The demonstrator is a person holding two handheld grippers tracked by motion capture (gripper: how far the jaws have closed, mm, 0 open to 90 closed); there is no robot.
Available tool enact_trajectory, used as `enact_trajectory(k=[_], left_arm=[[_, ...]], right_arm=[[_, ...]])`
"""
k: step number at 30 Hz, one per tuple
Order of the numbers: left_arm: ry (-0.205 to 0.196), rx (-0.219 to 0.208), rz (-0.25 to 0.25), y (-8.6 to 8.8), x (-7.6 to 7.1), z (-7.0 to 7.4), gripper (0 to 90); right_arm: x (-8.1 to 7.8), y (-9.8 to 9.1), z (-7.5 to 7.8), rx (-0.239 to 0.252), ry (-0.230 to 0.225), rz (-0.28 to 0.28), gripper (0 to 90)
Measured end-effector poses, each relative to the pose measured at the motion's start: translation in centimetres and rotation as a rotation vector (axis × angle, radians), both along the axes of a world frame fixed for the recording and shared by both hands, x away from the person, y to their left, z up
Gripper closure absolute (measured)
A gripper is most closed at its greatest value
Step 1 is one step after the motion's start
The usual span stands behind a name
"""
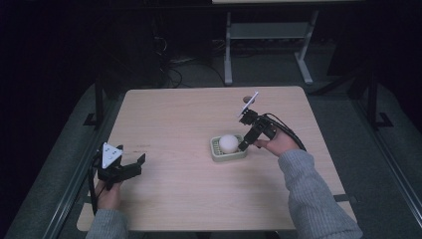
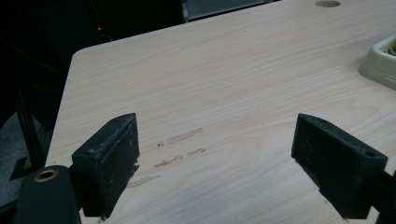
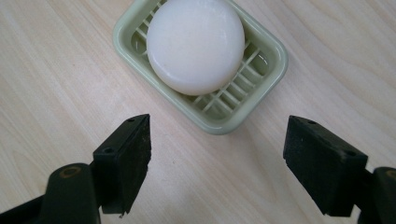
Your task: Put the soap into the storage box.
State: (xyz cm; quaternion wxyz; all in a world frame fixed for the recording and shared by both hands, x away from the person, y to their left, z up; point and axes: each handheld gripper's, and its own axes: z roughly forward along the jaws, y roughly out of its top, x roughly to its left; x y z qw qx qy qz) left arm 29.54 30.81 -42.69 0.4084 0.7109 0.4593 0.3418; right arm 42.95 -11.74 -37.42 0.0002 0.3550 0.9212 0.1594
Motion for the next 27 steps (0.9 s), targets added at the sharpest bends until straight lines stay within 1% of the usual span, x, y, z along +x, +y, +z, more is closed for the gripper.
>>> enact_trajectory(k=[5, 7, 8, 10, 12, 16, 20, 23, 27], left_arm=[[-0.001, 0.008, -0.003, 0.0, 0.0, 0.0, 14.8], [0.003, 0.01, -0.002, -0.1, 0.0, 0.0, 14.8], [0.0, 0.01, -0.003, -0.1, 0.0, 0.0, 14.9], [-0.001, 0.008, -0.002, -0.1, 0.0, 0.0, 14.8], [0.002, 0.011, -0.003, -0.1, 0.0, 0.0, 14.8], [0.004, 0.012, -0.003, 0.0, 0.0, 0.0, 14.8], [0.004, 0.012, -0.003, 0.0, 0.0, 0.0, 14.8], [0.005, 0.012, -0.003, 0.0, 0.0, 0.0, 14.8], [0.005, 0.011, -0.004, 0.0, -0.1, 0.0, 14.8]], right_arm=[[-0.5, -0.7, -0.3, 0.013, 0.007, -0.011, 23.1], [-0.7, -0.9, -0.4, 0.008, 0.013, -0.01, 23.1], [-0.8, -0.9, -0.3, 0.003, 0.01, -0.012, 23.1], [-0.9, -1.1, -0.3, 0.009, 0.004, -0.011, 23.2], [-1.1, -1.6, -0.1, 0.017, -0.003, -0.025, 23.1], [-1.5, -2.2, -0.1, 0.032, -0.001, -0.037, 23.2], [-1.8, -2.5, -0.2, 0.032, 0.001, -0.041, 23.2], [-2.1, -3.1, -0.4, 0.041, 0.001, -0.043, 23.2], [-2.5, -3.6, -0.6, 0.042, -0.007, -0.048, 23.2]])
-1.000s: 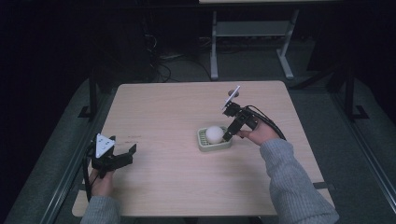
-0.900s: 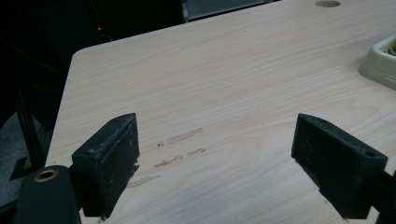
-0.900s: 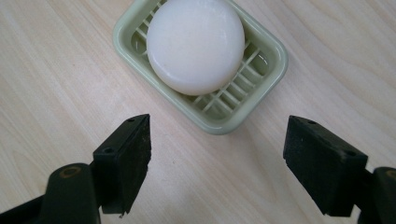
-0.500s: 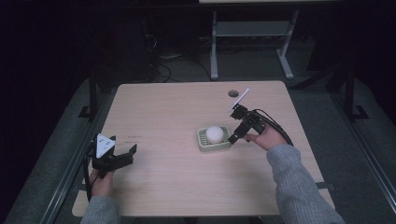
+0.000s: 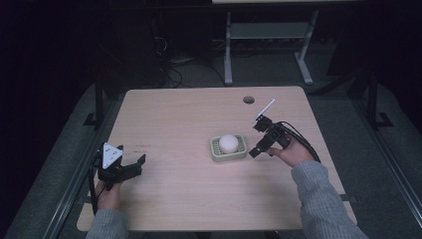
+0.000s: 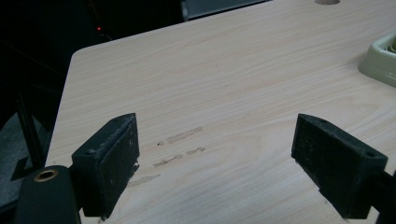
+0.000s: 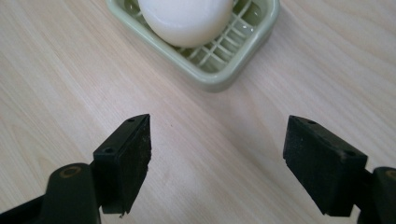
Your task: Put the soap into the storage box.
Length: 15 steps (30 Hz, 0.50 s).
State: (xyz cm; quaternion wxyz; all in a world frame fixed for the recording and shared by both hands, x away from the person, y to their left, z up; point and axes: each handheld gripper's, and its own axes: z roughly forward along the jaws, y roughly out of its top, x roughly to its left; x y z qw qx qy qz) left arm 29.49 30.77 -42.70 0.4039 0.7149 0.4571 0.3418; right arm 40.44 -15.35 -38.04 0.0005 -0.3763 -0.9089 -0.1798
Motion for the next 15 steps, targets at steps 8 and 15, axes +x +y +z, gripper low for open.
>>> enact_trajectory(k=[8, 15], left_arm=[[0.003, 0.002, -0.006, -0.1, 0.0, -0.1, 14.8], [0.003, 0.009, -0.01, -0.1, 0.0, -0.1, 14.8]], right_arm=[[-0.9, -1.2, -0.7, -0.002, 0.004, -0.017, 23.2], [-1.9, -2.5, -1.3, 0.001, 0.005, -0.033, 23.4]])
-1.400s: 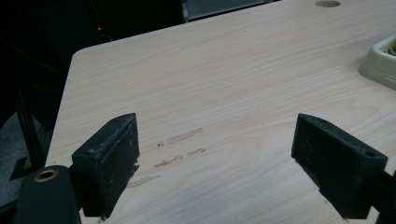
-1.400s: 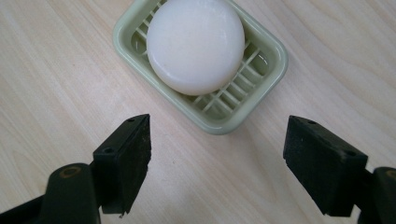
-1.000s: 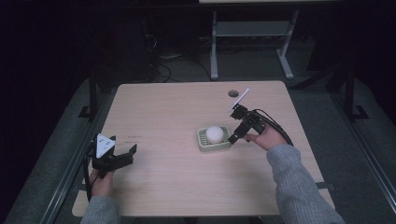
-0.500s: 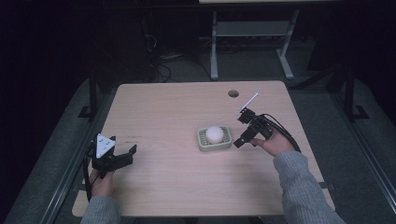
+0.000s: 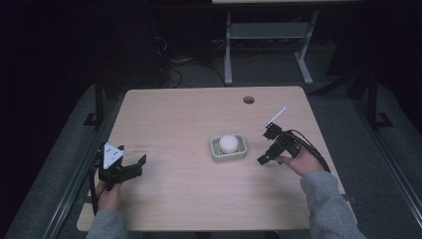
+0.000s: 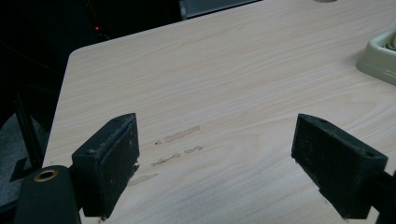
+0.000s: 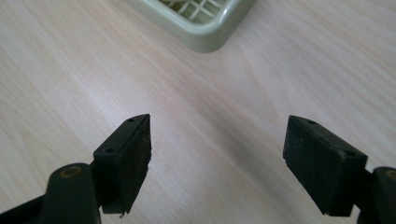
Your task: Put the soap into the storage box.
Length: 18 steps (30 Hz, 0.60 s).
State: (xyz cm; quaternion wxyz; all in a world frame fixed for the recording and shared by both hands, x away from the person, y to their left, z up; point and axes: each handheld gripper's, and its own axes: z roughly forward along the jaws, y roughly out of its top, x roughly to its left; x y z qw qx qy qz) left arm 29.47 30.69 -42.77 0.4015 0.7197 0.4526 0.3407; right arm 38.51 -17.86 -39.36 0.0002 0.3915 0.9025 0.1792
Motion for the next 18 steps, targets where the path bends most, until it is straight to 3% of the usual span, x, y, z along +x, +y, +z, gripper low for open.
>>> enact_trajectory(k=[18], left_arm=[[0.01, 0.0, -0.009, -0.3, 0.0, -0.1, 14.8]], right_arm=[[-2.9, -3.4, -1.7, 0.024, -0.011, -0.053, 23.5]])
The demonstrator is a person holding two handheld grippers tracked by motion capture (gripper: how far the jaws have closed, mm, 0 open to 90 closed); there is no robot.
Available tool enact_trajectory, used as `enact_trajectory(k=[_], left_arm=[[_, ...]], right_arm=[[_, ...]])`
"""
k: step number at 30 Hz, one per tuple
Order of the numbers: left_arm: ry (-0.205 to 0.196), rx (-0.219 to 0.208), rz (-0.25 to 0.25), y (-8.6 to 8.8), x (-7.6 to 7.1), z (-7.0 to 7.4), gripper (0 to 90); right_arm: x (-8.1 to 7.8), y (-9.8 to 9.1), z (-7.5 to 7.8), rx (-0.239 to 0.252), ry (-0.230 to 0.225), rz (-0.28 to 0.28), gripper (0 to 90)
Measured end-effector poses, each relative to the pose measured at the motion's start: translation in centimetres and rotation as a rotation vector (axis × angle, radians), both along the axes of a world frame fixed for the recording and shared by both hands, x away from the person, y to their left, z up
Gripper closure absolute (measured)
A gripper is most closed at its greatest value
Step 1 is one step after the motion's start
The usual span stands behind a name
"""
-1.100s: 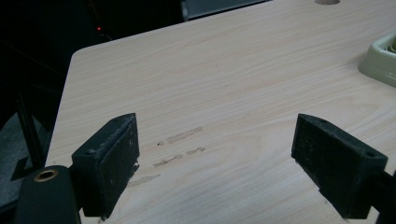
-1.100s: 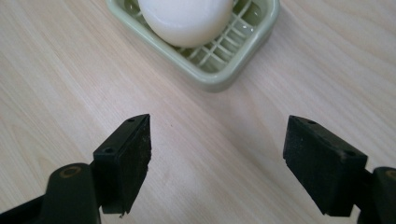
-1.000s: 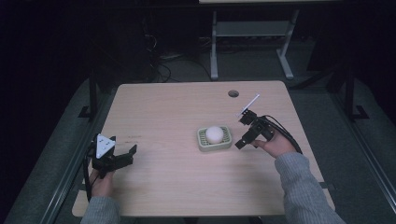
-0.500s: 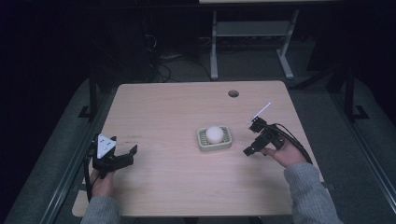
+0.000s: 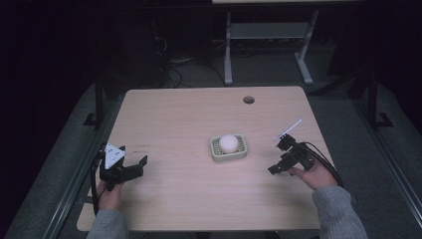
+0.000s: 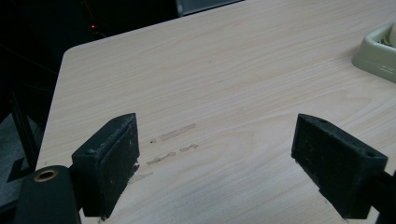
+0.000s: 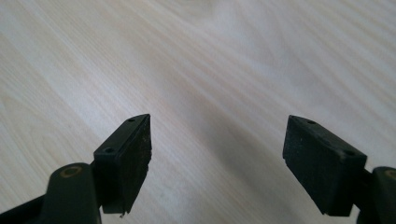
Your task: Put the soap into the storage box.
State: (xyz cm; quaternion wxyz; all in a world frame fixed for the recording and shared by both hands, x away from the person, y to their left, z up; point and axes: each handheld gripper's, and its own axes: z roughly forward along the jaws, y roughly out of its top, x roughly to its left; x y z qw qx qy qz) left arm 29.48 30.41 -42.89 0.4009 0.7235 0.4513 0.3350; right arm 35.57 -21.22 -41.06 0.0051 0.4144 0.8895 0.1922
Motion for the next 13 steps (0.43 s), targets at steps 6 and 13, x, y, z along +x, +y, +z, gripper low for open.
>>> enact_trajectory(k=[6, 13], left_arm=[[-0.001, 0.004, -0.003, -0.1, 0.0, 0.1, 14.8], [-0.005, 0.009, -0.006, -0.2, 0.1, -0.1, 14.8]], right_arm=[[-1.3, -1.0, -0.5, 0.01, -0.012, -0.012, 23.4], [-3.0, -1.7, -1.1, 0.031, -0.039, -0.016, 23.3]])
